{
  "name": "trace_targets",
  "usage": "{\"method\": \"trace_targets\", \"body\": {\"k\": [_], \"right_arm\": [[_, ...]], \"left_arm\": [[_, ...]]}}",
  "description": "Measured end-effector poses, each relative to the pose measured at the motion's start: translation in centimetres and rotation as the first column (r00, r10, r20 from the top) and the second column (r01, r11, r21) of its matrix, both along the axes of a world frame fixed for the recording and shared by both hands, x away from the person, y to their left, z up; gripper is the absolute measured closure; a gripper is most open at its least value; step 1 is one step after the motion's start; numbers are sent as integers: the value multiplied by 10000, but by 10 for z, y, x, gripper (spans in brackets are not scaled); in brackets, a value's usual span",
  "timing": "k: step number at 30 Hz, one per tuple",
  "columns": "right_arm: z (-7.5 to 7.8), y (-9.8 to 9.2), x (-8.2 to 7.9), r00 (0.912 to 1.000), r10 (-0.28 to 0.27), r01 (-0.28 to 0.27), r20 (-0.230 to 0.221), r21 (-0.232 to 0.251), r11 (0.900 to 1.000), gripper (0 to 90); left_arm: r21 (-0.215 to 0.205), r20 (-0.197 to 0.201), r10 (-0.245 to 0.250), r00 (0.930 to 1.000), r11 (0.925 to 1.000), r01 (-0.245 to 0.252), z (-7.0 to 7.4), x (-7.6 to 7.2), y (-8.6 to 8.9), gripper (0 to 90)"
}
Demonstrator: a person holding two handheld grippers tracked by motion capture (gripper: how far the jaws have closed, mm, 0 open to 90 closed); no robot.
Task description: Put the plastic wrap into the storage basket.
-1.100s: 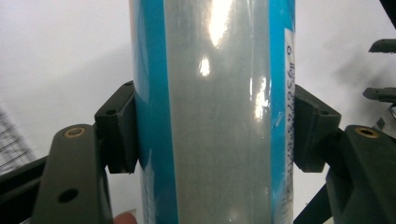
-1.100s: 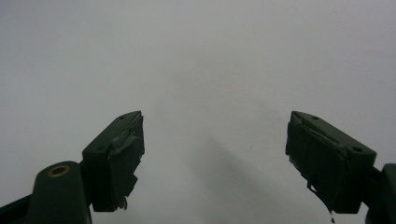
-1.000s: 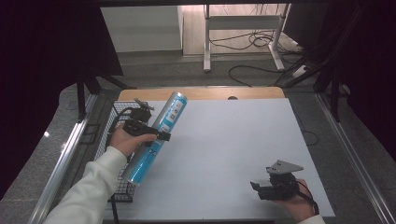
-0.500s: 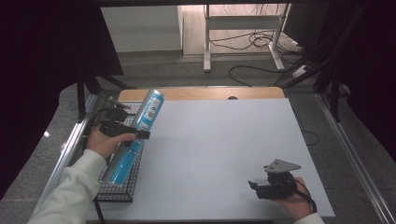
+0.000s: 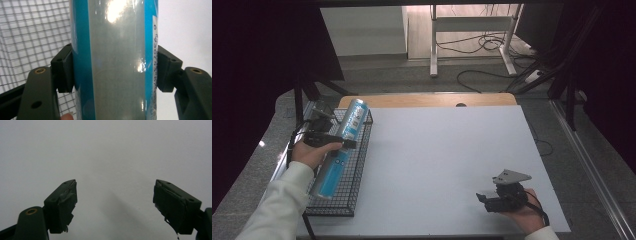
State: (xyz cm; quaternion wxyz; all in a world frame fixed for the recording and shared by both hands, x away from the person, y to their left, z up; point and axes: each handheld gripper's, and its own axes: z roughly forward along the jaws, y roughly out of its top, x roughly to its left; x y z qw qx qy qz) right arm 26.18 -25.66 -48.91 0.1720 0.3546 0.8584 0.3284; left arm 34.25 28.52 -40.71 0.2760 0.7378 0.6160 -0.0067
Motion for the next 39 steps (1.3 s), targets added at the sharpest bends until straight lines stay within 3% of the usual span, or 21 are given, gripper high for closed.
{"method": "trace_targets", "body": {"k": [7, 13, 16, 19, 24, 35, 38, 39], "right_arm": [[0, -1, -1, 10000, -58, 58, -23, -19, 10000, 199], [-1, -3, -2, 9999, -112, 112, -28, -52, 9999, 198], [-1, -3, -3, 9999, -141, 140, -37, -60, 9999, 199], [-1, -4, -3, 9999, -144, 143, -30, -80, 9999, 199], [-2, -4, -3, 9999, -158, 158, -56, -128, 9998, 199], [-2, -4, -3, 9999, -161, 160, -56, -174, 9997, 199], [-2, -4, -4, 9998, -161, 160, -64, -180, 9997, 199], [-2, -4, -4, 9999, -158, 157, -60, -182, 9997, 199]], "left_arm": [[143, -304, 496, 9983, 9987, -492, -17, 9, 9, 317], [618, -508, 855, 9950, 9947, -823, -33, 17, 9, 317], [1060, -611, 957, 9935, 9904, -889, -41, 20, 7, 317], [1107, -701, 1067, 9918, 9890, -986, -48, 22, 6, 317], [1543, -825, 1165, 9898, 9827, -1028, -60, 25, 3, 317], [2052, -1230, 1394, 9826, 9723, -1123, -80, 33, -5, 316], [2285, -1474, 1406, 9790, 9679, -1046, -86, 35, -8, 315], [2631, -1766, 1316, 9755, 9613, -821, -89, 36, -11, 314]]}}
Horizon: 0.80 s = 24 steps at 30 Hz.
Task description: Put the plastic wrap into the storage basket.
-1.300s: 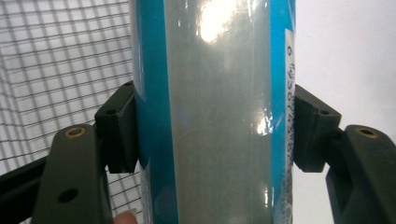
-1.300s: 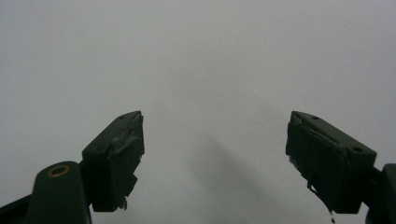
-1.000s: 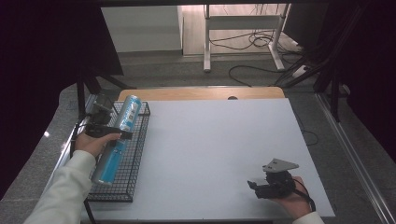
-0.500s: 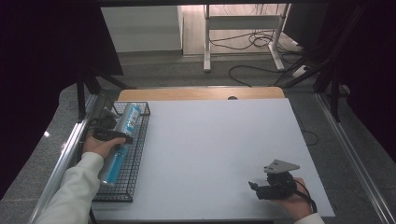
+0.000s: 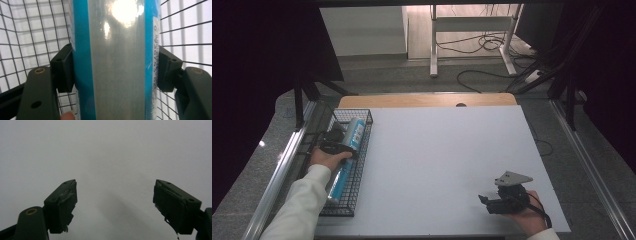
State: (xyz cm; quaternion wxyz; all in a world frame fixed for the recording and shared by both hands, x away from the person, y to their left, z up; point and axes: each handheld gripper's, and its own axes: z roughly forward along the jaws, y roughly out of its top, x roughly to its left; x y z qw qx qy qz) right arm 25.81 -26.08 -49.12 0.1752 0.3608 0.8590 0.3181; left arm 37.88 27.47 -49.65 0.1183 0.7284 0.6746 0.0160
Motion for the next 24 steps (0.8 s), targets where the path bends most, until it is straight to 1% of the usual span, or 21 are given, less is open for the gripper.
{"method": "trace_targets", "body": {"k": [1, 2, 3, 4, 5, 8, 10, 14, 16, 17, 18, 20, 21, 22, 24], "right_arm": [[0, 0, 0, 10000, 2, -2, 0, -2, 10000, 199], [0, 0, 0, 10000, 5, -5, 3, -6, 10000, 198], [0, 0, 0, 10000, 5, -5, 3, -6, 10000, 198], [0, 0, -1, 10000, 18, -18, 16, -35, 10000, 198], [0, 0, -1, 10000, 18, -18, 16, -35, 10000, 198], [0, 0, -1, 10000, 24, -24, 23, -43, 10000, 198], [1, 0, -1, 10000, 27, -27, 34, -41, 10000, 198], [1, 0, -2, 10000, 22, -22, 60, -54, 10000, 197], [1, 0, -2, 10000, 20, -20, 44, -35, 10000, 197], [1, 0, -1, 10000, 33, -33, 39, -34, 10000, 197], [0, -1, -1, 10000, 42, -41, 18, -54, 10000, 197], [0, -1, -2, 10000, 32, -32, 10, -66, 10000, 197], [0, -1, -2, 10000, 28, -28, 26, -71, 10000, 197], [0, -1, -2, 10000, 1, -1, 36, -65, 10000, 197], [1, -1, -2, 10000, -23, 23, 41, -47, 10000, 197]], "left_arm": [[111, 43, -3, 10000, 9999, 2, -1, 0, -2, 312], [23, 485, 198, 9986, 9998, -199, 3, -2, -3, 302], [23, 485, 198, 9986, 9998, -199, 3, -2, -3, 281], [-87, 908, 302, 9954, 9995, -296, 11, -3, -2, 255], [-111, 1189, 258, 9926, 9996, -247, 21, -5, -2, 255], [-113, 1763, 55, 9843, 9999, -35, 43, -9, -6, 187], [-201, 1955, -84, 9807, 9997, 126, 51, -12, -9, 174], [-507, 2327, -342, 9720, 9976, 472, 59, -19, -11, 155], [-775, 2575, -523, 9649, 9942, 746, 61, -24, -10, 150], [-895, 2750, -534, 9600, 9927, 809, 63, -28, -11, 150], [-995, 2841, -555, 9572, 9912, 870, 64, -30, -12, 151], [-1222, 3042, -736, 9497, 9858, 1156, 67, -37, -13, 151], [-1277, 3168, -866, 9445, 9829, 1330, 69, -41, -15, 152], [-1290, 3238, -946, 9414, 9813, 1430, 70, -44, -17, 153], [-1409, 3394, -1107, 9341, 9759, 1668, 72, -50, -22, 153]]}}
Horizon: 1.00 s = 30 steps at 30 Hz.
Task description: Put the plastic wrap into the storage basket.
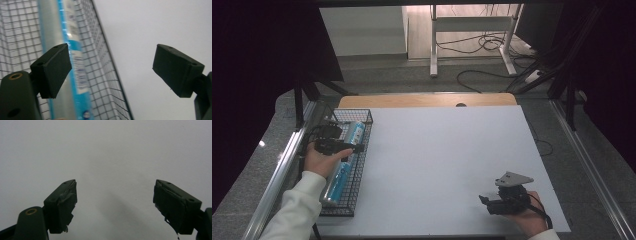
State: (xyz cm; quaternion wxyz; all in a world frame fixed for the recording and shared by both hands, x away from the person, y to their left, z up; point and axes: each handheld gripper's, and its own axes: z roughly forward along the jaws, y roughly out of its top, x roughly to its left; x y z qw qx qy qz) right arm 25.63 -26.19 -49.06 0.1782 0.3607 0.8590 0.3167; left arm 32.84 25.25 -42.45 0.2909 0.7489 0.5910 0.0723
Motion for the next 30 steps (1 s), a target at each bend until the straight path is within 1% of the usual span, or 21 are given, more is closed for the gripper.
{"method": "trace_targets", "body": {"k": [4, 7, 8, 9, 11, 13, 15, 16, 19, 20, 21, 22, 25, 27, 30], "right_arm": [[0, 2, 0, 10000, 26, -25, 18, -35, 10000, 197], [0, 3, 0, 10000, 39, -38, 20, -55, 10000, 196], [0, 3, 0, 10000, 53, -53, 25, -55, 10000, 196], [0, 3, 1, 10000, 47, -47, 12, -49, 10000, 196], [0, 3, 1, 10000, 34, -34, 4, -50, 10000, 197], [0, 2, 1, 10000, 33, -33, 24, -52, 10000, 197], [0, 1, 1, 10000, 20, -20, 39, -38, 10000, 196], [0, 1, 0, 10000, 24, -24, 56, -35, 10000, 196], [1, 1, 0, 9999, 55, -55, 108, -14, 10000, 196], [1, 1, -1, 9999, 83, -83, 130, -4, 10000, 196], [1, 1, -1, 9998, 88, -88, 154, -5, 10000, 196], [1, 1, -1, 9998, 92, -92, 180, 4, 10000, 196], [2, 0, -2, 9997, 101, -103, 241, 60, 9999, 195], [4, 0, -2, 9994, 104, -109, 319, 147, 9998, 195], [6, -1, -3, 9987, 173, -190, 477, 344, 9992, 195]], "left_arm": [[-275, 251, -525, 9983, 9982, 532, 1, -14, -15, 154], [-587, 371, -1041, 9939, 9926, 1062, -1, -25, -30, 157], [-697, 411, -1347, 9900, 9881, 1373, -3, -29, -35, 160], [-777, 428, -1519, 9875, 9849, 1549, -4, -31, -39, 166], [-952, 529, -1942, 9795, 9755, 1986, -7, -38, -50, 171], [-978, 644, -2210, 9731, 9691, 2266, -9, -43, -59, 172], [-1018, 773, -2540, 9641, 9599, 2611, -12, -48, -67, 176], [-1008, 843, -2667, 9601, 9563, 2745, -13, -50, -72, 178], [-987, 1021, -3109, 9449, 9421, 3206, -19, -59, -83, 182], [-976, 1060, -3186, 9419, 9394, 3288, -21, -61, -85, 185], [-948, 1097, -3311, 9372, 9351, 3414, -25, -65, -87, 186], [-915, 1151, -3318, 9363, 9350, 3426, -27, -67, -88, 188], [-668, 1165, -3495, 9297, 9312, 3584, -35, -73, -92, 194], [-439, 1214, -3520, 9281, 9322, 3593, -40, -77, -94, 198], [-174, 1151, -3735, 9204, 9257, 3778, -45, -80, -97, 198]]}}
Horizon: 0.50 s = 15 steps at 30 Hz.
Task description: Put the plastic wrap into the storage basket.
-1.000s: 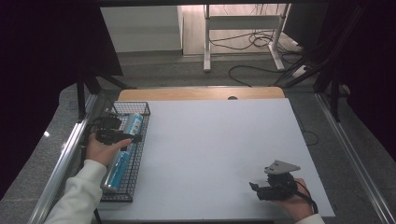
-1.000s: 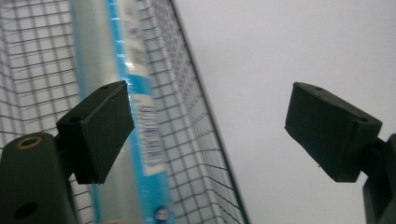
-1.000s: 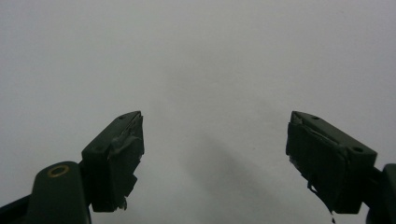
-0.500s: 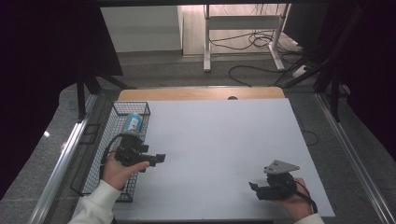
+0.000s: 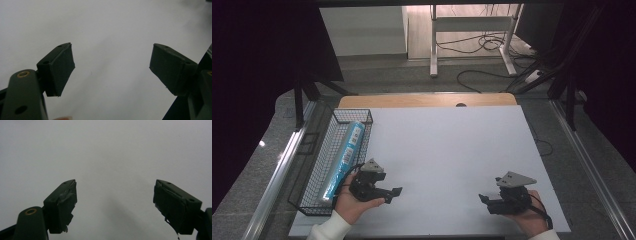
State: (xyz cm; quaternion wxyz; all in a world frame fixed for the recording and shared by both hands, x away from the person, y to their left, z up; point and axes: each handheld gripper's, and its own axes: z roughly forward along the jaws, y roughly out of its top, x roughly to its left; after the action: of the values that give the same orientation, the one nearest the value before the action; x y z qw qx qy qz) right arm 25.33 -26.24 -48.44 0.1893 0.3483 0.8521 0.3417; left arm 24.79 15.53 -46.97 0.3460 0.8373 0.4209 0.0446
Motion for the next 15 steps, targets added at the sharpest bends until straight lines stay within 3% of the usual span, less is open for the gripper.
{"method": "trace_targets", "body": {"k": [8, 15], "right_arm": [[4, -1, -2, 9995, 174, -188, 273, 529, 9984, 196], [5, -2, -2, 9995, 151, -170, 291, 681, 9975, 195]], "left_arm": [[-95, 227, 91, 9997, 9999, -89, 1, -2, 1, 200], [-47, 255, 109, 9996, 9999, -108, 0, -2, 1, 200]]}}
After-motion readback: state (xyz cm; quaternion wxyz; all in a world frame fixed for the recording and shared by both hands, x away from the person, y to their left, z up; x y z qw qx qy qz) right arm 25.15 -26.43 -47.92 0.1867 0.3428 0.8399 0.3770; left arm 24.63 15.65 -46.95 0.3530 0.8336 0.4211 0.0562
